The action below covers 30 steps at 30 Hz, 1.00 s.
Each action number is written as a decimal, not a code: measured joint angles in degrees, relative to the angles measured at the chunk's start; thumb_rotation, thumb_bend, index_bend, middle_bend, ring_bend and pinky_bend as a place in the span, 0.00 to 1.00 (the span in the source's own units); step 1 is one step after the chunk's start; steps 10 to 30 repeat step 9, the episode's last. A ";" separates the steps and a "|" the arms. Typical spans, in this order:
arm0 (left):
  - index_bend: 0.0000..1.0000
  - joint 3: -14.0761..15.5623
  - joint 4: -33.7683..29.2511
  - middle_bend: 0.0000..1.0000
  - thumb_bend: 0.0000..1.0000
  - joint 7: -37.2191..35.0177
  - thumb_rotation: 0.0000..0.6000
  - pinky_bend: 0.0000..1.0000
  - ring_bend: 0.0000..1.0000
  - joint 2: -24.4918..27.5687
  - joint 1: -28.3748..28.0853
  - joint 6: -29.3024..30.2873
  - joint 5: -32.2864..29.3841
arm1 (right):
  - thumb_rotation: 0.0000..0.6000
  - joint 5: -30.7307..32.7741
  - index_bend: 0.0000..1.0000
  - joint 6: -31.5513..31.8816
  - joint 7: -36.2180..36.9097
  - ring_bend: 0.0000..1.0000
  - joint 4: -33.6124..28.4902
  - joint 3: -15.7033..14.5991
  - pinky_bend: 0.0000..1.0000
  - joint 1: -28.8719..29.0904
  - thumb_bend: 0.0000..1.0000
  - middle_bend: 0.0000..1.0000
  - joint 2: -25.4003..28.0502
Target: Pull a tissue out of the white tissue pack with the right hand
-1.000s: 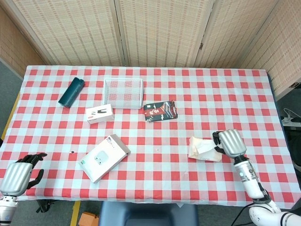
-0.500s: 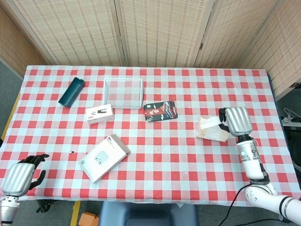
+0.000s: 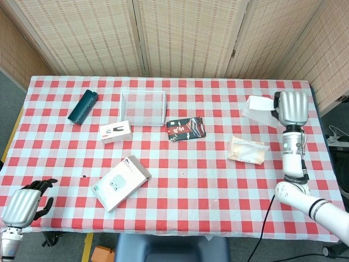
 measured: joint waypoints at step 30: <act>0.28 0.18 0.22 0.37 0.46 -0.15 1.00 0.49 0.31 -0.10 -0.15 -0.38 0.08 | 1.00 -6.40 0.72 0.61 5.91 0.84 10.52 -2.78 1.00 2.29 0.40 0.70 -3.47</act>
